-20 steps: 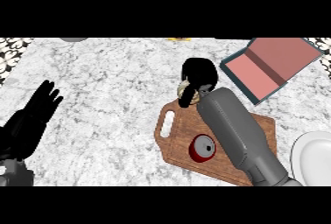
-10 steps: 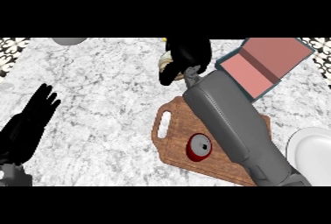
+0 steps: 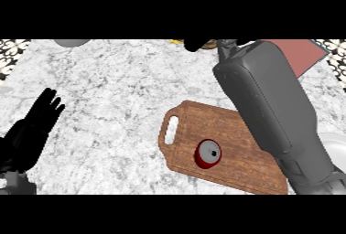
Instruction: Pick the cupcake from the cutting board and place it in the cardboard box
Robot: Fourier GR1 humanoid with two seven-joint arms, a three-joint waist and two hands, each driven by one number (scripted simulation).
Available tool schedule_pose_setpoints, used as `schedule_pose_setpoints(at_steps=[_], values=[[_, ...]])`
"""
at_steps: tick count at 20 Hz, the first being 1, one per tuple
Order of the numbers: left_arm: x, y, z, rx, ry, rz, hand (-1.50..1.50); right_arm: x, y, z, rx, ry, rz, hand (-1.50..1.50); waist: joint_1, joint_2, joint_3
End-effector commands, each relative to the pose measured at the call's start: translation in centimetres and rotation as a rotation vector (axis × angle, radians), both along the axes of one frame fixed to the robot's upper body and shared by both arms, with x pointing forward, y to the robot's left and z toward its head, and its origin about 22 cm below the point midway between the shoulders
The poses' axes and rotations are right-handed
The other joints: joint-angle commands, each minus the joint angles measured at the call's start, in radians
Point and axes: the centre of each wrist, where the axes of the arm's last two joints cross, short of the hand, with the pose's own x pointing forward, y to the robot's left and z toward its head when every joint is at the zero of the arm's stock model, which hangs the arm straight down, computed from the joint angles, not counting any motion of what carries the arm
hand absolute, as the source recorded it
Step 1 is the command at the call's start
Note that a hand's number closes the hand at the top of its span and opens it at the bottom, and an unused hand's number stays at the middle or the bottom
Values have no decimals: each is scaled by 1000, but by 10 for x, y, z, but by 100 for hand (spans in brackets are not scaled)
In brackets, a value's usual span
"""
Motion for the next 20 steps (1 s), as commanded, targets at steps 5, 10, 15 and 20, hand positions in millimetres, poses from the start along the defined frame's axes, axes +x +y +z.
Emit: schedule_pose_setpoints(at_steps=[5,10,15,20], values=[[4,-13,-1,9,-25,17,0,21,-75,20,-30,10,-98,150,0,2,0],[1,9,3,18,-4,5,0,39,-81,-11,-32,14,-102,150,7,4,0],[-9,4,-4,10,-3,-17,0,54,-116,-45,-43,2,-66,150,16,6,0],[1,6,-3,-5,-13,-12,0,69,-146,-50,-7,37,-62,150,15,7,0]])
